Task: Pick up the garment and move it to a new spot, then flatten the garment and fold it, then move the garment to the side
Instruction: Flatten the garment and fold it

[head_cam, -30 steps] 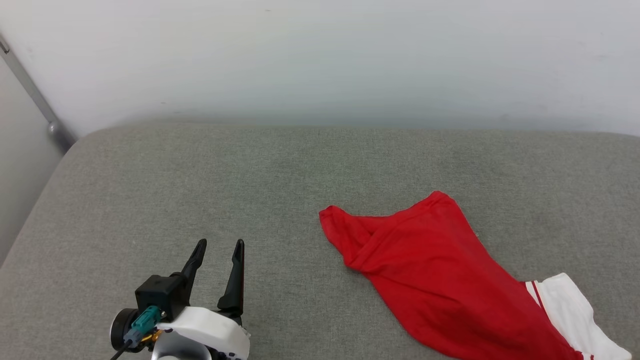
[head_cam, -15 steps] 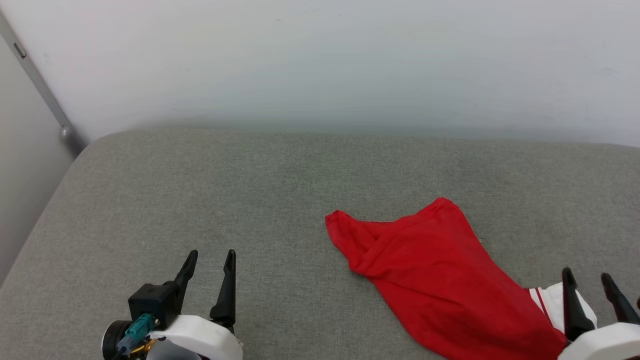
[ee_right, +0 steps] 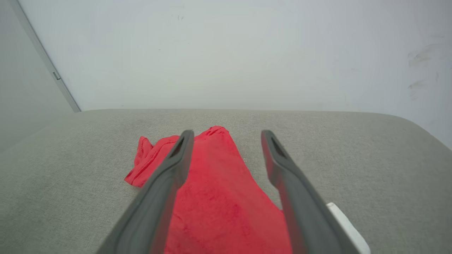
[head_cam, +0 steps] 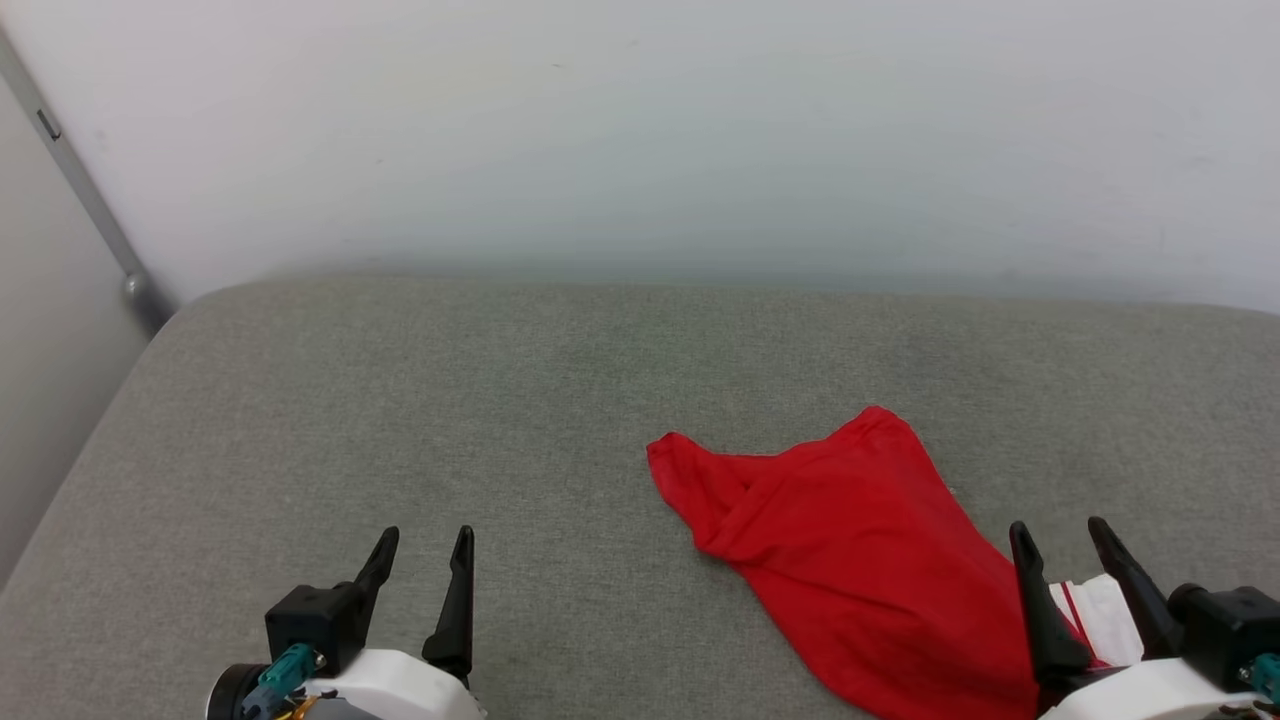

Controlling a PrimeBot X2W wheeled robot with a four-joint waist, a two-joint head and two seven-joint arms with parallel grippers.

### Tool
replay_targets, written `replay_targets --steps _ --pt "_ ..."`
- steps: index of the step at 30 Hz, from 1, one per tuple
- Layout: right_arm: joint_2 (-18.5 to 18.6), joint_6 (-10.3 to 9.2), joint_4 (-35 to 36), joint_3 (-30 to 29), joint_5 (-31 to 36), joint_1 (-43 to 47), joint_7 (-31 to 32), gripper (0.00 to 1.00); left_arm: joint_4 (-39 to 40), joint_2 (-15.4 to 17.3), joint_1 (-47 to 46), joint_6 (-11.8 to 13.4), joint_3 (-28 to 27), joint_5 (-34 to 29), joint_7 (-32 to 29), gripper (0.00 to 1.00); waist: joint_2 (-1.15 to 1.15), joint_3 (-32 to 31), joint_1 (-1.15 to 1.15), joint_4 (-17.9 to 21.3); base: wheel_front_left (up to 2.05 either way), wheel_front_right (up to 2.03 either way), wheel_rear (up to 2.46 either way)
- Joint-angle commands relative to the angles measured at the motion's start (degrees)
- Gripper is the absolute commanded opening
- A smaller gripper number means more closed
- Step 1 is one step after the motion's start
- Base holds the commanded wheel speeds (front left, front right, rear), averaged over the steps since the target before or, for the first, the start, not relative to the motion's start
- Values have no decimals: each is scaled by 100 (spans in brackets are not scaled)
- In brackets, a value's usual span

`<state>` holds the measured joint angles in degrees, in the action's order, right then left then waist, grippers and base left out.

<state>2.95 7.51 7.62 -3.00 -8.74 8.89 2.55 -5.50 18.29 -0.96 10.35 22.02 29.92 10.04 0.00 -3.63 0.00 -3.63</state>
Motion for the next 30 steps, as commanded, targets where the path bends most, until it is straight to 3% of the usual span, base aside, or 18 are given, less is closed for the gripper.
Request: replay_targets --steps 1,13,21,30 --pt "0 -4 60 30 -42 82 -5 100 15 5 66 27 17 -10 -13 100 0 -12 0 24 0 0 0" --pt "-9 -4 204 134 -100 117 99 100 -61 22 -224 -36 84 -31 -39 100 0 36 0 242 0 0 0" --pt "-10 -3 289 171 -83 -126 215 100 -574 -221 -1749 -571 584 -268 -493 100 0 476 0 521 0 0 0" --pt "-9 -4 357 332 -84 -524 195 100 -1827 -309 -3372 -1440 1077 -8 -2109 100 0 1350 0 982 0 0 0"
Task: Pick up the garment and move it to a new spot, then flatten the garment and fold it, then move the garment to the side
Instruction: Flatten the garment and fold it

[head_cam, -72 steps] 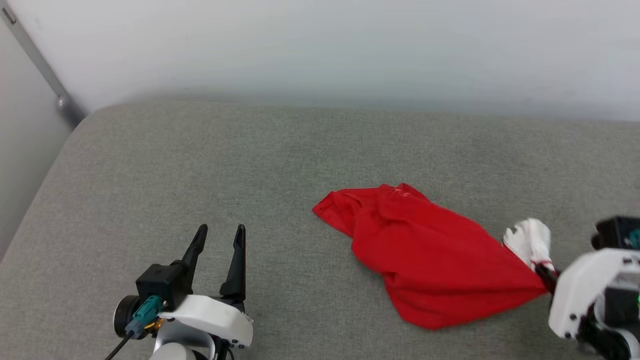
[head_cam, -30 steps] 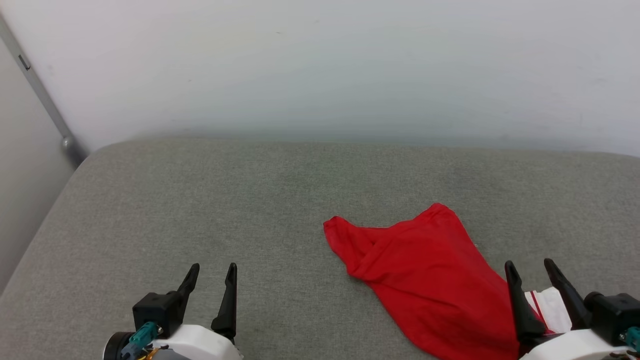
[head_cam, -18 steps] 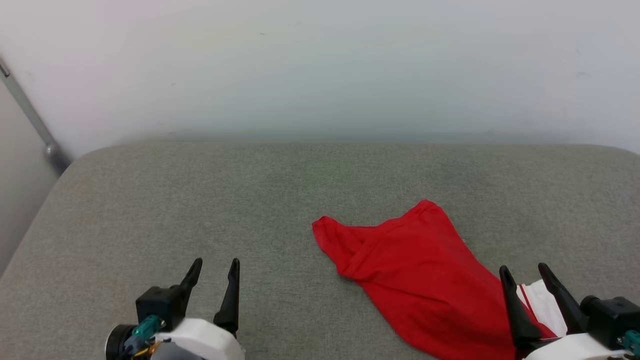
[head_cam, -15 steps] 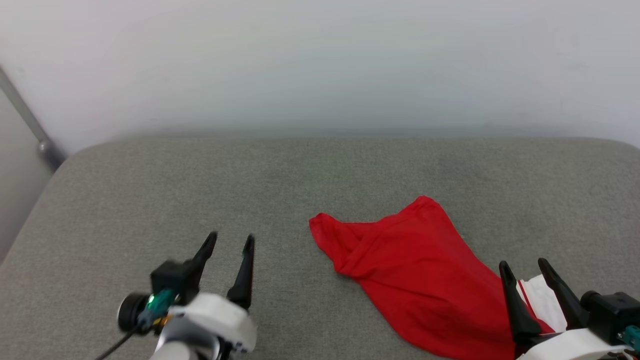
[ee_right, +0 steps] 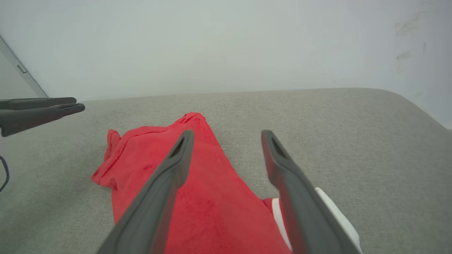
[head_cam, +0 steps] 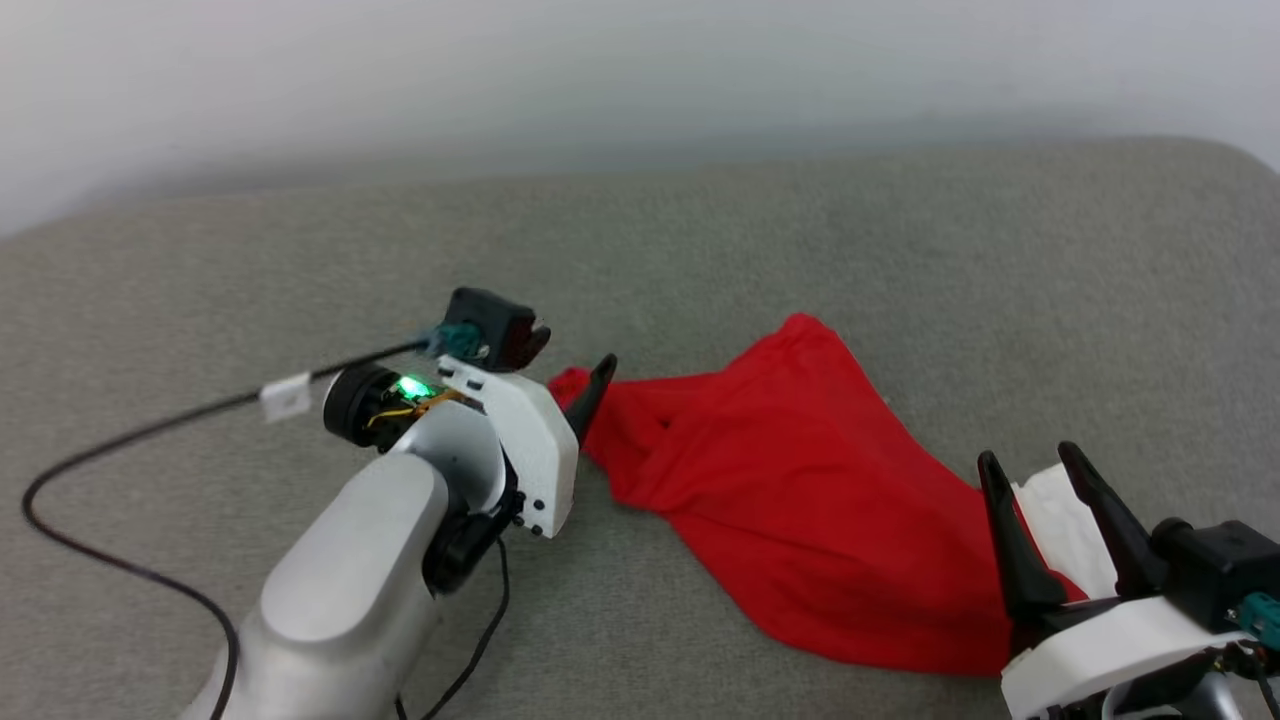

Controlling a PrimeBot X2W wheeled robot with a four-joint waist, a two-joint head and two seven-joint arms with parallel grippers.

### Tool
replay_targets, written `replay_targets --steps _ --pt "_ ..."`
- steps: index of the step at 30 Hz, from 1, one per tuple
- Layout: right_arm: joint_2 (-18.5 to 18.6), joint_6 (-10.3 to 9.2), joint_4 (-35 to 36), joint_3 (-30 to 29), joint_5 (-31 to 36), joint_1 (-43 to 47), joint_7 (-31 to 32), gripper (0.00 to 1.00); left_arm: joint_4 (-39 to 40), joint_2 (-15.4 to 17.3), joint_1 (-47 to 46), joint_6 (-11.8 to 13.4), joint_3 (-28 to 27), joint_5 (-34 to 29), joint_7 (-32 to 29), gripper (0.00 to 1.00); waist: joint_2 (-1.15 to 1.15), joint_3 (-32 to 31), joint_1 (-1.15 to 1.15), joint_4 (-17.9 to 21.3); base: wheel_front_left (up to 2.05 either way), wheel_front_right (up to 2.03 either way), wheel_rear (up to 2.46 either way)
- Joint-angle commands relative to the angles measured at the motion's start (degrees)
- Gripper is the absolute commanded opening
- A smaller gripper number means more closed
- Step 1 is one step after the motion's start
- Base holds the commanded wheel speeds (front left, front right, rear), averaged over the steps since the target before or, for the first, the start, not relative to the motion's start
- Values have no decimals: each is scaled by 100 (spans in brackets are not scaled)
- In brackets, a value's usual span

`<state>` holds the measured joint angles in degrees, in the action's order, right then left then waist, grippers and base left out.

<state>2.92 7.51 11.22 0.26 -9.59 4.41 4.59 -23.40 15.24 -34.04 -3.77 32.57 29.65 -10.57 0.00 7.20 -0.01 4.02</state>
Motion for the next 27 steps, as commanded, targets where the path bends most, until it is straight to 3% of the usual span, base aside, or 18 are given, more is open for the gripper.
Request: replay_targets --steps 1,5,13,14,15,16,17,27 --pt "-6 -3 -8 38 -5 -125 -38 100 -207 27 -181 -94 105 39 -306 100 0 352 1 273 0 0 0" --pt "-5 -4 -134 82 -53 -227 -95 100 -742 58 -500 -259 339 210 -1010 100 0 547 1 461 0 0 0" --pt "-5 -4 -358 108 -143 -382 -261 100 -1635 53 -547 -359 827 695 -2500 100 0 766 1 699 0 0 0" --pt "-6 -4 -378 101 -135 -395 -275 100 -1688 47 -498 -367 915 738 -2643 89 0 771 1 712 0 0 0" --pt "-6 -3 -393 96 -127 -402 -290 100 -1708 27 -464 -372 951 790 -2684 44 0 775 1 724 0 0 0" --pt "-6 -4 -402 83 -123 -412 -305 100 -1706 21 -459 -376 993 799 -2677 12 0 776 1 729 0 0 0" --pt "-6 -4 -409 71 -121 -418 -309 100 -1677 45 -483 -377 1013 743 -2560 0 0 773 1 728 0 0 0" --pt "-6 -3 -450 -137 -40 -265 -215 100 -1034 241 -944 -32 734 199 -641 0 0 173 1 191 0 0 0"
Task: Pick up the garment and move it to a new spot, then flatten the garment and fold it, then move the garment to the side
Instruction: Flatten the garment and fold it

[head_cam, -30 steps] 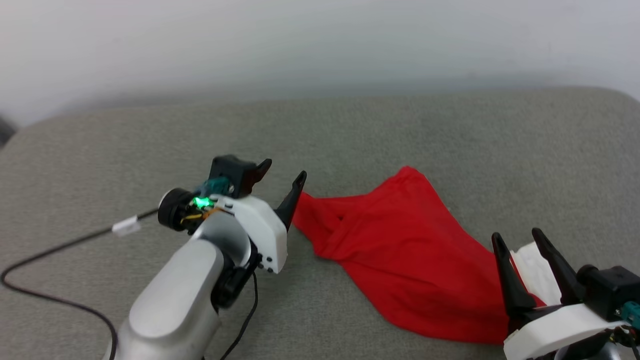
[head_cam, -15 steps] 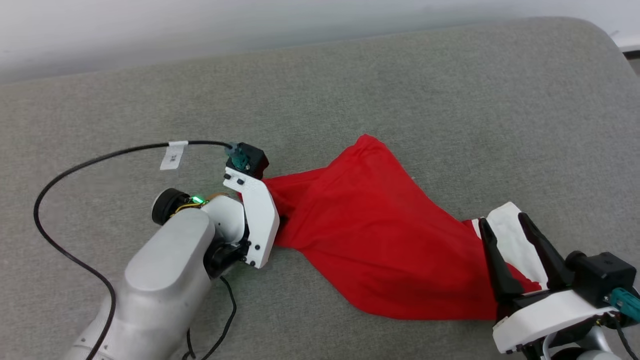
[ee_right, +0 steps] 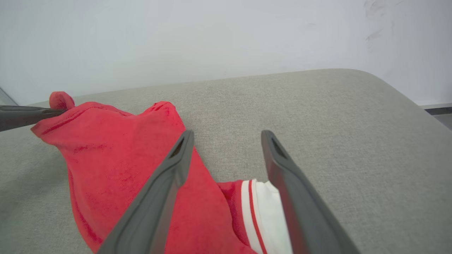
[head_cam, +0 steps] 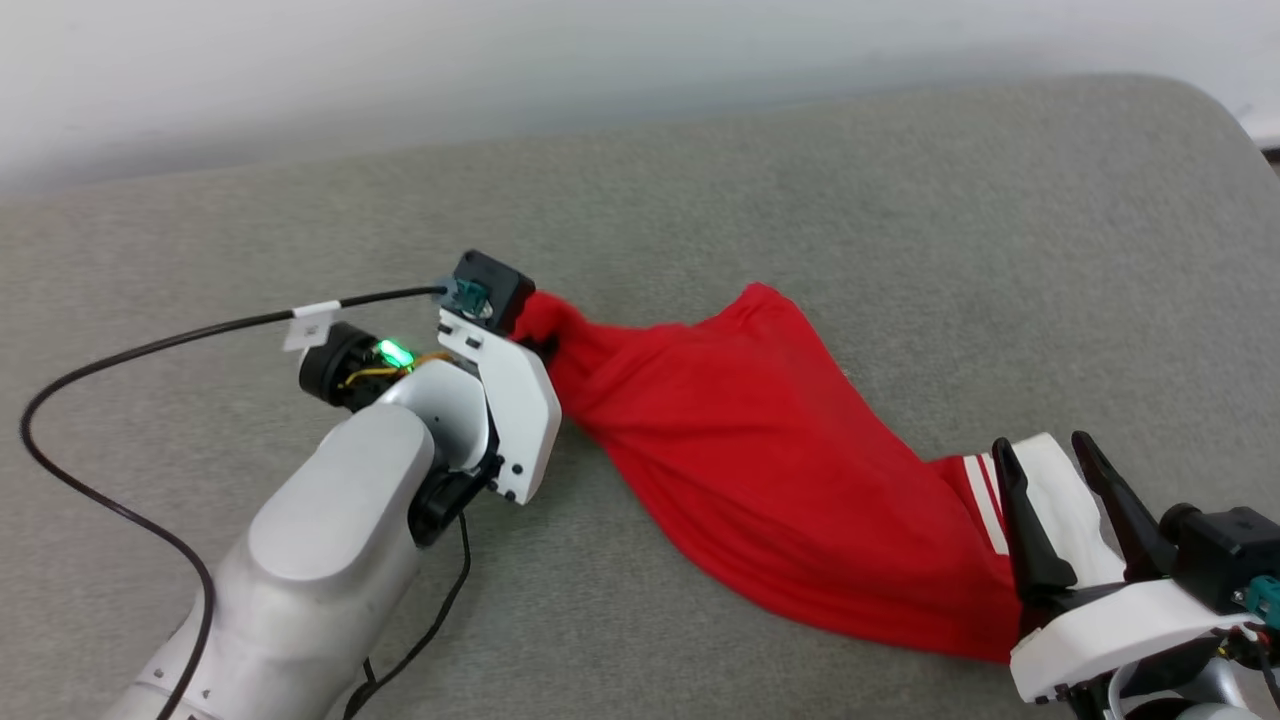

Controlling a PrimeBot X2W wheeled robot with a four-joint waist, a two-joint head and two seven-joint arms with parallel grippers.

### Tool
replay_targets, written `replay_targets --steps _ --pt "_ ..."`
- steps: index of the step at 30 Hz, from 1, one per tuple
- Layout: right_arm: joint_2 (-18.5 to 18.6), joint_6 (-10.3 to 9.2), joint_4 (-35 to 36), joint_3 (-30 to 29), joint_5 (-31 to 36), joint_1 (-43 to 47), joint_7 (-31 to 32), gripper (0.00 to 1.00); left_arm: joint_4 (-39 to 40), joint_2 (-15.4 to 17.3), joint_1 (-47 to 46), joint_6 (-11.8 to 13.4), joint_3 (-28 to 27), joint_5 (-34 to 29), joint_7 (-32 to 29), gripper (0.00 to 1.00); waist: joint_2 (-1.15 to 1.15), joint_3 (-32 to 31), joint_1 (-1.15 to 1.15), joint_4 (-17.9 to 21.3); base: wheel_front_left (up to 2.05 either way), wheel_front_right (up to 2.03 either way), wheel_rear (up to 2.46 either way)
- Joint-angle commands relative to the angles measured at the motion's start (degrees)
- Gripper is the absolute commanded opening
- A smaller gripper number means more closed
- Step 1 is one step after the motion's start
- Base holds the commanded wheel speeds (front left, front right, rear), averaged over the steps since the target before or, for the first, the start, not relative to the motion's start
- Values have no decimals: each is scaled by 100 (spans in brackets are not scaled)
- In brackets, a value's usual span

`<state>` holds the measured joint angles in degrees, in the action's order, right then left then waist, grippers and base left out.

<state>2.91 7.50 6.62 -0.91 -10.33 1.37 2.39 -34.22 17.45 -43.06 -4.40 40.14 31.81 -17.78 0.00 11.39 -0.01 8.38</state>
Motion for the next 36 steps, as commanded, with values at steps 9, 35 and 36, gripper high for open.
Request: replay_targets --steps 9,35,36 --pt "-4 -3 149 -254 58 402 250 100 1227 482 807 511 -308 85 510 0 0 -978 1 -954 0 0 0" --pt "-5 -3 506 -136 52 979 617 100 3576 1099 5087 2244 -937 1135 877 100 0 -1545 1 -1380 0 0 0" --pt "-5 -2 528 -125 52 979 640 100 3614 1082 4989 2232 -963 1075 969 100 0 -1554 1 -1366 0 0 0"
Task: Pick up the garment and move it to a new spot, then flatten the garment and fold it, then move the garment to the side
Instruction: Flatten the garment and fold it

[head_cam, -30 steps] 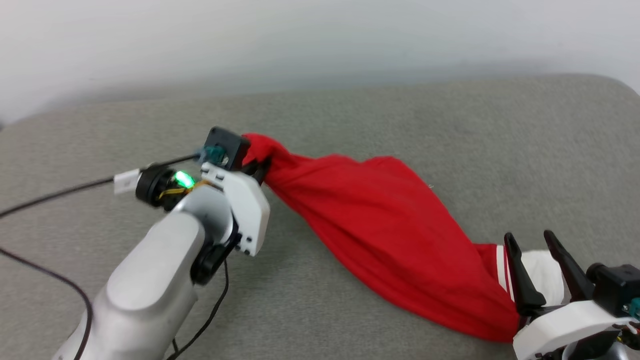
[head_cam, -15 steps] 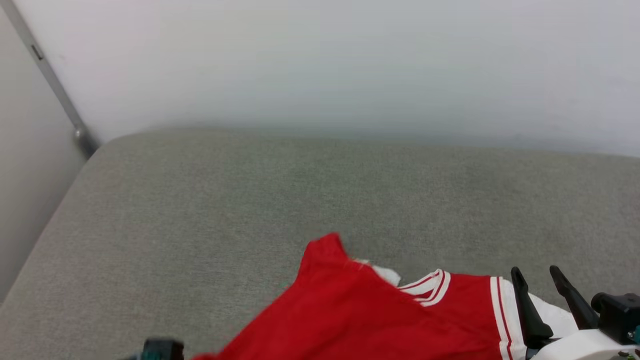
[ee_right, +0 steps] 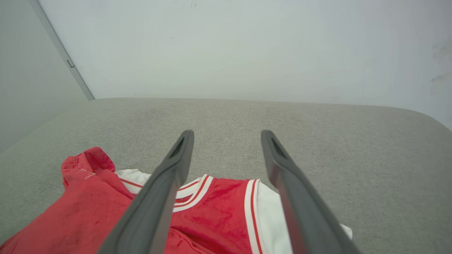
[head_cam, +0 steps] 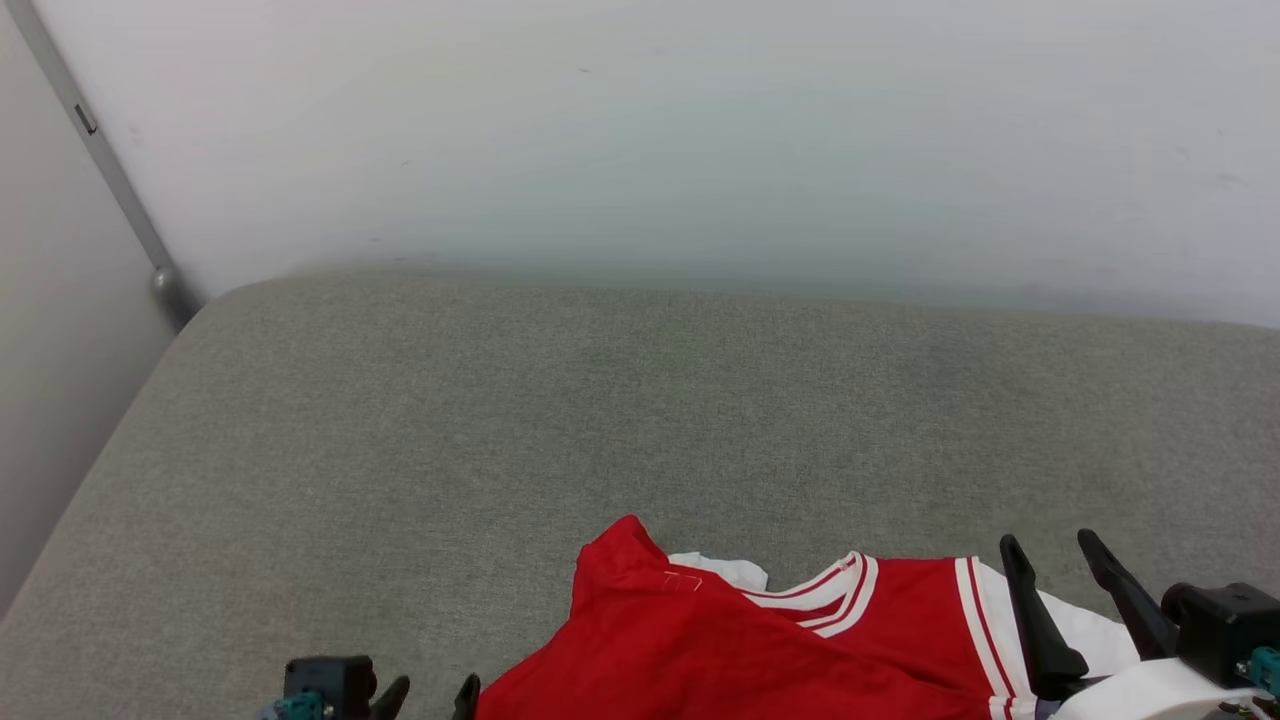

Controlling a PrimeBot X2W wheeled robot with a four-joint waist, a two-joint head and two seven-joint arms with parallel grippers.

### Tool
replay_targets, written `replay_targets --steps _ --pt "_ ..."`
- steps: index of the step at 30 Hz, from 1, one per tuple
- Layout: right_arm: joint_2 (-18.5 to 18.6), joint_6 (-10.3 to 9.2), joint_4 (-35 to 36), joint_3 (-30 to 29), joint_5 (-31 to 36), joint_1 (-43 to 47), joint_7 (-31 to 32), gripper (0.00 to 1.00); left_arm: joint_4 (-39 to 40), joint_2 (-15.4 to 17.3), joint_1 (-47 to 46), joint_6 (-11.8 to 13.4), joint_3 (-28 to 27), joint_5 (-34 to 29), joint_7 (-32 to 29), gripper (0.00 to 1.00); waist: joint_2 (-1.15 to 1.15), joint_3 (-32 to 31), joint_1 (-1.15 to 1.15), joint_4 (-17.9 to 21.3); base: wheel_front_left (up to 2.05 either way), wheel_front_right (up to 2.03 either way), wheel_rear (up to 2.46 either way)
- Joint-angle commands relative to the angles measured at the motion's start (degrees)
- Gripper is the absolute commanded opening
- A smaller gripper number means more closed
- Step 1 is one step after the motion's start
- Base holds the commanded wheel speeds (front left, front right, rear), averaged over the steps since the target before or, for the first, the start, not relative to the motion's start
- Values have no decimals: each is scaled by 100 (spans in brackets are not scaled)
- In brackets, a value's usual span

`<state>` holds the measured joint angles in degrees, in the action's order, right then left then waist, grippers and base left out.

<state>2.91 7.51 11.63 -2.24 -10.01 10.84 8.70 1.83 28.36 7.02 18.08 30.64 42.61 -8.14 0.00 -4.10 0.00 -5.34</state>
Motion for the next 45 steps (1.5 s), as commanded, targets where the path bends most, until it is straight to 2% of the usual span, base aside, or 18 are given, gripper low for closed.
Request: replay_targets --steps 1,7,12,21,25,26,27,28,29,32,36,40,45 --pt "-5 -4 54 9 26 30 20 100 48 -6 -144 -35 -21 -86 80 100 0 -6 0 19 0 0 0" --pt "-5 -4 172 81 63 -61 74 100 48 -94 -1069 -306 51 -381 185 100 0 87 0 166 0 0 0" --pt "-5 -4 245 172 87 -213 89 100 -322 -241 -1859 -693 278 -453 -53 100 0 323 0 385 0 0 0" --pt "-5 -4 199 256 114 -589 4 100 -1311 -349 -3013 -1613 915 -412 -1150 100 0 1060 0 721 0 0 0" --pt "-6 -3 88 264 56 -677 -73 100 -1722 -293 -3225 -1891 1217 -359 -1791 100 0 1216 0 831 0 0 0" --pt "-5 -4 59 261 44 -693 -80 100 -1796 -287 -3243 -1957 1290 -349 -1939 83 0 1239 0 861 0 0 0" --pt "-5 -4 30 256 29 -710 -105 100 -1844 -292 -3254 -2010 1358 -322 -2074 47 0 1251 0 883 0 0 0" --pt "-5 -3 3 237 20 -720 -119 100 -1890 -287 -3251 -2061 1429 -303 -2190 29 0 1254 0 897 0 0 0" --pt "-5 -4 -16 226 19 -727 -121 100 -1942 -293 -3222 -2112 1497 -260 -2325 0 0 1254 0 908 0 0 0" --pt "-5 -4 -87 203 -5 -738 -152 100 -1984 -266 -3139 -2163 1614 -279 -2436 0 0 1219 0 924 0 0 0" --pt "-6 -3 -139 118 -1 -706 -168 100 -1849 -248 -3292 -1991 1433 -506 -1851 0 0 1045 0 851 0 0 0" --pt "-5 -4 -169 50 -15 -601 -141 100 -1592 -202 -3342 -1755 1237 -686 -1308 0 0 786 0 703 0 0 0" --pt "-5 -3 -148 -45 -66 -446 -111 100 -986 -7 -3052 -1368 1036 -814 -962 0 0 469 0 467 0 0 0"
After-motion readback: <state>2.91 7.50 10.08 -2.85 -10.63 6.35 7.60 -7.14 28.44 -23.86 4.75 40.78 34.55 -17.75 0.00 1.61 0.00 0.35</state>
